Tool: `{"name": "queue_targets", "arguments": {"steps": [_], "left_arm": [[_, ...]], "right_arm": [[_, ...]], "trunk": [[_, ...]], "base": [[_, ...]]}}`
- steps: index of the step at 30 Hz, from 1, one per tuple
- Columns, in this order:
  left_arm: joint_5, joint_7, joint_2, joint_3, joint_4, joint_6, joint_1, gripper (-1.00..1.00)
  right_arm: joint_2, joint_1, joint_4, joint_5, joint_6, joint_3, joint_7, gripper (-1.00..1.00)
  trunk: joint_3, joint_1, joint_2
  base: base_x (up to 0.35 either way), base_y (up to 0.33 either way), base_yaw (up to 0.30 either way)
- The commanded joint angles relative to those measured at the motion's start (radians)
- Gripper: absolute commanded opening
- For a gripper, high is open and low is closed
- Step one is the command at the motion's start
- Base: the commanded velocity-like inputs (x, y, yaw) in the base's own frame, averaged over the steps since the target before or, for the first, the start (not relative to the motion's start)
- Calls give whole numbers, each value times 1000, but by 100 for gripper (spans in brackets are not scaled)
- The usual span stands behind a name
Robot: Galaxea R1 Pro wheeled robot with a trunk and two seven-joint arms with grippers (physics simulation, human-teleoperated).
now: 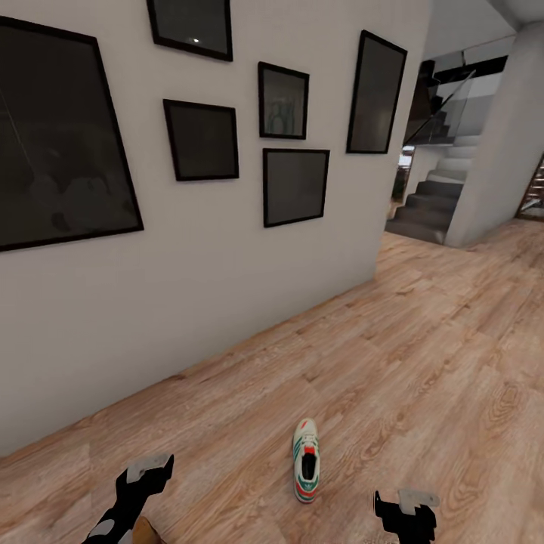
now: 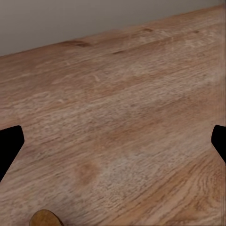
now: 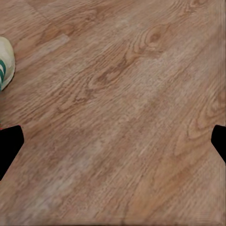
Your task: Pick up the two gym shoes and the two sandals from the corridor floor and place them onto the hallstand (shoe rack) in the corridor, making sure they are on the rack and not on the floor. Arrange them so the two gym shoes are next to each other and the two sandals are next to each other.
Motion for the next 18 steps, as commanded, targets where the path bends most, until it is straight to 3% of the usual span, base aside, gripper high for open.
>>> {"name": "queue_targets", "arguments": {"steps": [1,8,18], "left_arm": [[10,-7,1,-2,1,-3,0,100],[10,-8,0,-2,1,-3,0,100],[14,-3,5,3,6,-3,8,100]], "right_arm": [[0,-1,1,-4,-3,1,0,100],[0,-1,1,-4,-4,1,0,100],[6,-2,6,-5,-10,-5,-1,100]], "trunk": [[0,0,0],[3,0,0],[3,0,0]], "base": [[0,0,-259],[0,0,-224],[0,0,-29]]}}
